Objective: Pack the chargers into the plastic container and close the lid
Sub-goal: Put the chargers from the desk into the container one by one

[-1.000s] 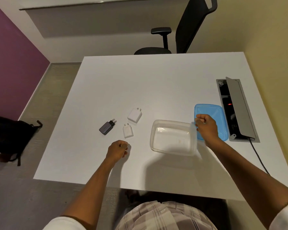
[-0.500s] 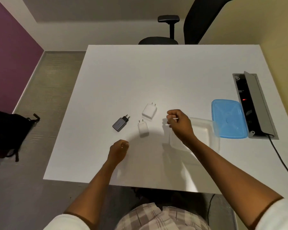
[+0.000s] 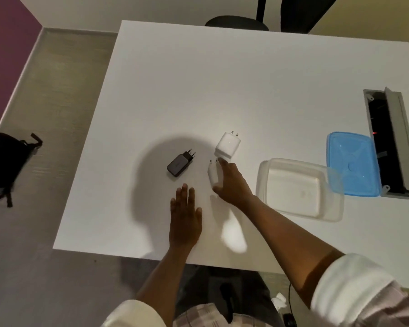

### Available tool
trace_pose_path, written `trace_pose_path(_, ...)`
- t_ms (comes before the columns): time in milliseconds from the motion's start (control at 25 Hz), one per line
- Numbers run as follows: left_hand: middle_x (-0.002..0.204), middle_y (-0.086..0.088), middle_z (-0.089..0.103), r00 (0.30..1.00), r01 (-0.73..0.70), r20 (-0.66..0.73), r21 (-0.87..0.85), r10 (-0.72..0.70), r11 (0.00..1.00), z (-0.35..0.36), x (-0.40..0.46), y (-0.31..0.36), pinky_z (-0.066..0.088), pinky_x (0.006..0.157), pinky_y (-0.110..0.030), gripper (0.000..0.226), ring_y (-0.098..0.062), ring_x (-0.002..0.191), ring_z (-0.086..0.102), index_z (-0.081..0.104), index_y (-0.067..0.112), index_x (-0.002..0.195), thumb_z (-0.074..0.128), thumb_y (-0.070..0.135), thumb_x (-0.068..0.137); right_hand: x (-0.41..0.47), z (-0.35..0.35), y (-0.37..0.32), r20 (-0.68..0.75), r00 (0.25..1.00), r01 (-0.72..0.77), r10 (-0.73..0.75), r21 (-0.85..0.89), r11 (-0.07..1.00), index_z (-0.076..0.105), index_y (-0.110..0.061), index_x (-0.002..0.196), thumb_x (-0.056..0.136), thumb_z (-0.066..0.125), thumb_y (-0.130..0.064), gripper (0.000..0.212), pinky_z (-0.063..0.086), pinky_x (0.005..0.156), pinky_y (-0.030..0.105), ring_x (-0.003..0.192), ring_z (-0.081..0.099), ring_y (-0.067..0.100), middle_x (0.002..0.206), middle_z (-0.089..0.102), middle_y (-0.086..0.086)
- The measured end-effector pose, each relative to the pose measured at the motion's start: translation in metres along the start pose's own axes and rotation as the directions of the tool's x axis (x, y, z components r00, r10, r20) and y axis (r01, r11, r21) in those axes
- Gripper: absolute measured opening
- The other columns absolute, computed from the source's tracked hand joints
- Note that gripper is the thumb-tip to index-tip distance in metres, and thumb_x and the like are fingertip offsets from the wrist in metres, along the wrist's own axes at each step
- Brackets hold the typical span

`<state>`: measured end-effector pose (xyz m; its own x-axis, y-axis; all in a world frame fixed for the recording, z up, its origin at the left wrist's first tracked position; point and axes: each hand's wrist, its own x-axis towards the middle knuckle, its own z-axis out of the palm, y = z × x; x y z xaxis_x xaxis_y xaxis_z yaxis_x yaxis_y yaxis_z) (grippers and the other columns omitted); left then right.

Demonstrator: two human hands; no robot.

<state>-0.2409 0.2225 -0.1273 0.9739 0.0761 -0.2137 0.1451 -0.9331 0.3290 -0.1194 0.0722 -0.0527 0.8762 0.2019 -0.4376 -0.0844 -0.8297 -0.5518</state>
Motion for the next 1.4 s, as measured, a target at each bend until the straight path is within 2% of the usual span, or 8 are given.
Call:
trace_pose_path(200,0.169,-0.006,0.004,0.998,0.012,-0.058,0.012,-0.011,1.000,0.014,-0.001,-0.005,0.006,0.128,-0.044,0.066,-0.023,0.157,0.002,0.011,0.017,0.159,0.030,0.043,0.101,0.011,0.016,-0.005,-0.053,0.998,-0.036,0.027,-0.176,0.984,0.031,-0.023,0.143,0.079,0.073,-0.033,0.078,0.056,0.081,0.044,0.112,0.055,0.033,0.136,0.047,0.011)
trace_pose_path(360,0.169,-0.004,0.011,0.997,0.028,-0.066,-0.028,-0.030,0.999,0.017,0.003,-0.006,0.009,0.128,-0.043,0.065,-0.021,0.157,0.007,0.018,0.020,0.159,0.031,0.046,0.100,0.015,0.020,-0.016,-0.105,0.994,-0.037,0.012,-0.240,0.970,0.037,-0.015,0.130,0.079,0.072,-0.023,0.062,0.058,0.070,0.040,0.094,0.061,0.034,0.118,0.051,0.014)
trace_pose_path(600,0.169,-0.002,0.010,0.997,0.043,-0.065,-0.024,-0.044,0.999,0.016,0.003,-0.007,0.006,0.128,-0.041,0.066,-0.019,0.157,0.004,0.017,0.021,0.159,0.032,0.046,0.099,-0.016,-0.003,-0.023,-0.208,0.978,0.034,-0.025,0.043,0.998,0.040,-0.020,0.125,0.075,0.076,-0.032,0.062,0.056,0.069,0.024,0.087,0.061,0.024,0.113,0.054,0.006)
trace_pose_path(720,0.169,-0.004,0.011,0.996,0.033,-0.077,-0.033,-0.036,0.999,0.016,0.002,-0.007,0.011,0.128,-0.044,0.067,-0.021,0.157,0.006,0.017,0.019,0.159,0.032,0.044,0.099,-0.042,-0.033,-0.005,-0.350,0.936,0.092,-0.035,0.149,0.985,0.041,-0.025,0.121,0.072,0.078,-0.036,0.062,0.037,0.060,0.006,0.081,0.050,0.012,0.108,0.051,-0.004)
trace_pose_path(840,0.169,-0.006,0.011,0.996,0.028,-0.079,-0.022,-0.030,0.999,0.014,0.000,-0.005,0.014,0.127,-0.047,0.068,-0.023,0.156,0.008,0.017,0.017,0.158,0.034,0.042,0.098,-0.063,-0.067,0.029,-0.431,0.902,0.026,0.021,0.102,0.994,0.039,-0.026,0.125,0.073,0.076,-0.041,0.066,0.039,0.070,0.024,0.085,0.043,0.008,0.116,0.053,-0.002)
trace_pose_path(960,0.168,-0.008,0.014,0.997,0.025,-0.079,-0.027,-0.027,0.999,0.013,0.001,-0.004,0.016,0.126,-0.048,0.068,-0.025,0.156,0.012,0.020,0.015,0.158,0.034,0.040,0.097,-0.074,-0.085,0.067,-0.454,0.887,-0.059,0.089,0.081,0.995,0.042,-0.020,0.128,0.073,0.079,-0.037,0.069,0.040,0.079,0.028,0.098,0.054,0.018,0.120,0.056,0.003)
trace_pose_path(1160,0.167,-0.009,0.015,0.996,0.026,-0.086,-0.019,-0.027,0.999,0.014,0.002,-0.003,0.016,0.126,-0.048,0.069,-0.026,0.156,0.013,0.020,0.014,0.158,0.032,0.041,0.096,-0.065,-0.083,0.110,-0.304,0.924,-0.211,0.232,0.101,0.972,0.045,-0.012,0.125,0.072,0.082,-0.034,0.068,0.047,0.084,0.037,0.110,0.056,0.030,0.121,0.058,0.010)
trace_pose_path(1400,0.167,-0.009,0.016,0.996,0.035,-0.076,-0.008,-0.036,0.999,0.016,0.004,-0.004,0.017,0.126,-0.048,0.069,-0.027,0.155,0.016,0.021,0.013,0.157,0.032,0.041,0.095,-0.043,-0.066,0.128,-0.146,0.964,-0.207,0.221,0.105,0.973,0.047,-0.012,0.127,0.071,0.084,-0.032,0.070,0.044,0.087,0.035,0.112,0.055,0.029,0.123,0.056,0.010)
